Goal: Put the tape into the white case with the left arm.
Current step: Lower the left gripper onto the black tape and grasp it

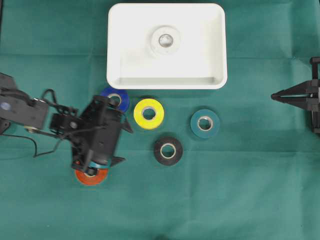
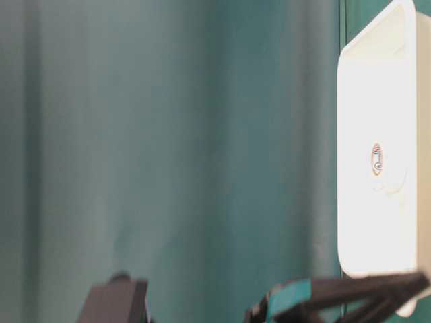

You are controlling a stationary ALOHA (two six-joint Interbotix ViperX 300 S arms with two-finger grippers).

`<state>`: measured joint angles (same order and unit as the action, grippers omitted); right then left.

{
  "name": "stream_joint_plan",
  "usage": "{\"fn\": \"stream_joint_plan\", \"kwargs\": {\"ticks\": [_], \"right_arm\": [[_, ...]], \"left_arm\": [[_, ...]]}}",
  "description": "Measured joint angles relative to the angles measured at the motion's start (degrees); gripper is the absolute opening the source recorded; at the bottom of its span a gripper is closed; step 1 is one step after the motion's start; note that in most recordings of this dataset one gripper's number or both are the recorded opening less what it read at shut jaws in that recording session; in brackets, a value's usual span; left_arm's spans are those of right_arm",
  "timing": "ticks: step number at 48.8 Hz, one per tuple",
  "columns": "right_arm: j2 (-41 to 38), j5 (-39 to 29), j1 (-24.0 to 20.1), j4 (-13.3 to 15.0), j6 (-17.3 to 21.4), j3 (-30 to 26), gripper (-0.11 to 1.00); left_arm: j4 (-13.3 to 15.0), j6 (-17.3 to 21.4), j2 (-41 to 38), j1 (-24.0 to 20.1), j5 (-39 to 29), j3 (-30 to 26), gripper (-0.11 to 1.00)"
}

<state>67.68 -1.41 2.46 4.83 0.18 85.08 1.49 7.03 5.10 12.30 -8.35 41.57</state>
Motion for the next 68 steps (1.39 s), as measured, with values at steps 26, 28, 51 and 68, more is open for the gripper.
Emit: {"fn": "stream_joint_plan", "kwargs": {"ticks": [26, 28, 51, 68], "right_arm": [[0.0, 0.0, 0.0, 0.0, 0.0, 0.0, -0.10], [-0.1, 0.0, 0.0, 0.0, 0.0, 0.0, -0.09], [-0.1, 0.0, 0.0, 0.0, 0.0, 0.0, -0.09], [0.0, 0.0, 0.0, 0.0, -0.1, 0.0, -0.09]], "left_arm": [[0.0, 0.0, -12.5, 0.3, -1.1, -12.7, 0.88], [0.0, 0.0, -13.0, 0.4, -1.3, -13.4, 0.88], [-0.1, 0.0, -17.1, 0.4, -2.5, -15.9, 0.88], [-0.1, 0.2, -21.2, 0.5, -2.4, -17.9, 0.88]]}}
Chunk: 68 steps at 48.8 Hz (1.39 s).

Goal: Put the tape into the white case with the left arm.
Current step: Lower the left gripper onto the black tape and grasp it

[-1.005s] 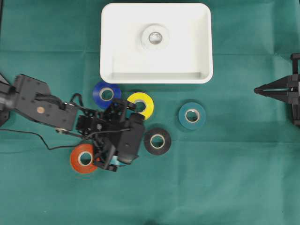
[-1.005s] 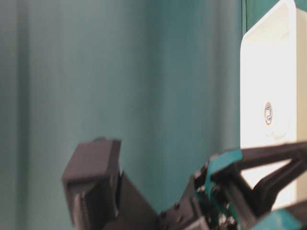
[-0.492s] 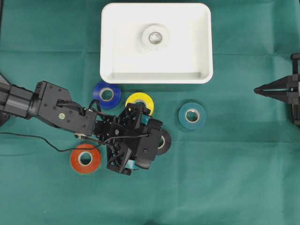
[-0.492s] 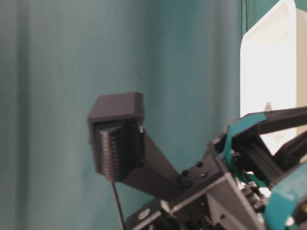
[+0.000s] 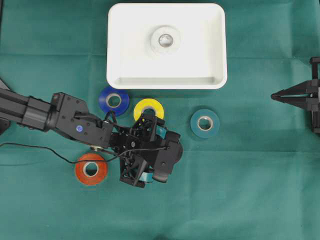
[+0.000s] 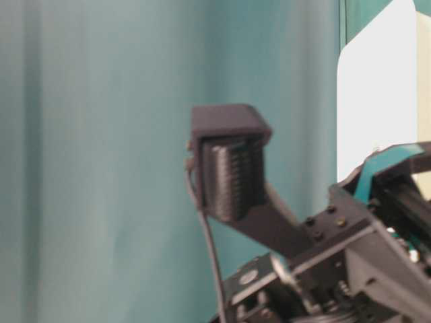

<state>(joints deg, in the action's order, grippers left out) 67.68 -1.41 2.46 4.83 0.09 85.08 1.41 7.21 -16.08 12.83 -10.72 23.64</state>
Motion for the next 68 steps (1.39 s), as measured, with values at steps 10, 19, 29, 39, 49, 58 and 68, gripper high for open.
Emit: {"fn": "stream_joint_plan", "kwargs": {"ticks": [10, 19, 29, 39, 49, 58, 68], "right_arm": [[0.0, 0.0, -0.1, 0.0, 0.1, 0.0, -0.09], [0.0, 0.0, 0.0, 0.0, 0.0, 0.0, -0.09], [-0.1, 0.0, -0.1, 0.0, 0.1, 0.0, -0.09], [-0.1, 0.0, 0.0, 0.0, 0.1, 0.0, -0.09], [0.0, 0.0, 0.0, 0.0, 0.1, 0.0, -0.09], [0.0, -0.1, 0.0, 0.0, 0.1, 0.0, -0.09], [-0.1, 0.0, 0.0, 0.0, 0.1, 0.0, -0.09]], "left_arm": [[0.0, 0.0, -2.1, 0.0, 0.1, -0.8, 0.88], [0.1, 0.0, -3.5, 0.2, 0.4, -1.8, 0.86], [0.1, 0.1, -3.9, 0.3, 0.4, -1.8, 0.69], [0.1, 0.1, -3.8, 0.3, 0.3, -1.8, 0.25], [0.1, 0.1, -3.8, 0.3, 0.1, -1.8, 0.25], [0.1, -0.3, -2.9, 0.5, -0.9, -1.8, 0.25], [0.1, 0.1, 2.2, 2.9, -3.7, -1.8, 0.25]]}}
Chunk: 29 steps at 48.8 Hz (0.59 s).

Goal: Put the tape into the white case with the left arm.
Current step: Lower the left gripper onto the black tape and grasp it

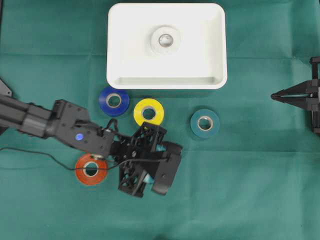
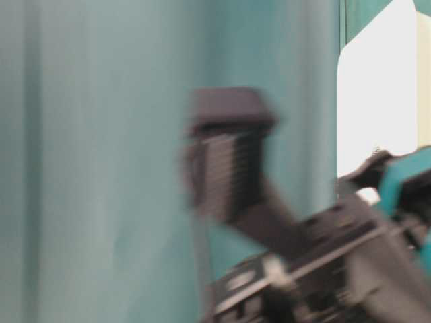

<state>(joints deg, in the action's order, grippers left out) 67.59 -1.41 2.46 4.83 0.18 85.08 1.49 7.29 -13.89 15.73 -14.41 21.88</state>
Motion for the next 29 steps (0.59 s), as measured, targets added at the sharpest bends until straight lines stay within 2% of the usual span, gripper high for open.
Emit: {"fn": "stream_joint_plan", "kwargs": {"ticks": [18, 29], "right_arm": [[0.1, 0.1, 0.0, 0.0, 0.0, 0.0, -0.09], [0.0, 0.1, 0.0, 0.0, -0.1, 0.0, -0.09]], "left_arm": [[-0.1, 0.6, 7.7, -0.2, -4.9, 0.6, 0.25], [-0.1, 3.3, 10.2, -5.2, -5.3, 4.9, 0.25]]}}
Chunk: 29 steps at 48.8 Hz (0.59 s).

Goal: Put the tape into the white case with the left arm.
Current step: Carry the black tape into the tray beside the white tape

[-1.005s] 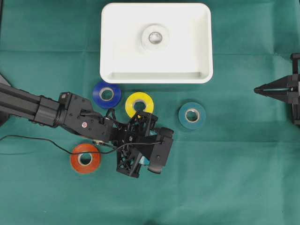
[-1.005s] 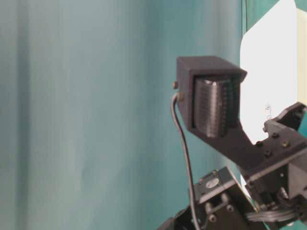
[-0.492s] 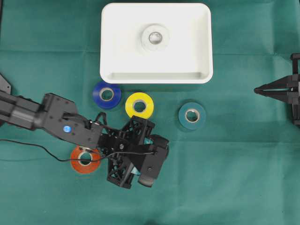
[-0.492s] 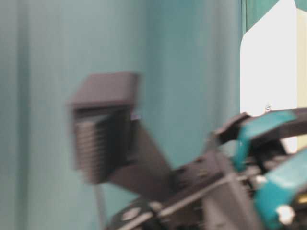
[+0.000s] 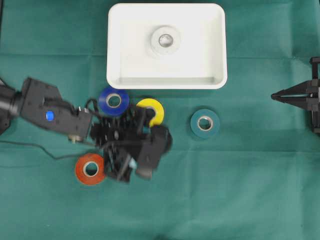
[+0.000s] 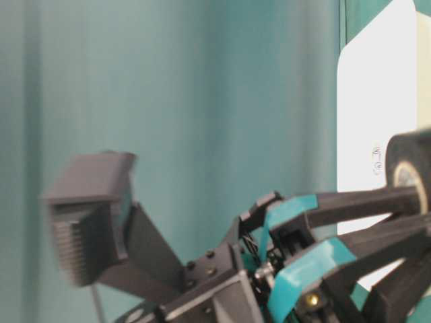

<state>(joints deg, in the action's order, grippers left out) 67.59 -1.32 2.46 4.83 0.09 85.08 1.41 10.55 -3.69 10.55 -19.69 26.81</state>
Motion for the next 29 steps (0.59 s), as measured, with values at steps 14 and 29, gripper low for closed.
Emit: {"fn": "stream_joint_plan", "kwargs": {"ticks": [14, 29], "right_arm": [[0.1, 0.0, -0.1, 0.0, 0.1, 0.0, -0.09], [0.1, 0.0, -0.1, 0.0, 0.1, 0.2, -0.09]], "left_arm": [[0.0, 0.7, 3.6, -8.4, 0.2, 5.4, 0.25], [-0.1, 0.5, 4.5, -18.7, 1.2, 7.9, 0.25]]}}
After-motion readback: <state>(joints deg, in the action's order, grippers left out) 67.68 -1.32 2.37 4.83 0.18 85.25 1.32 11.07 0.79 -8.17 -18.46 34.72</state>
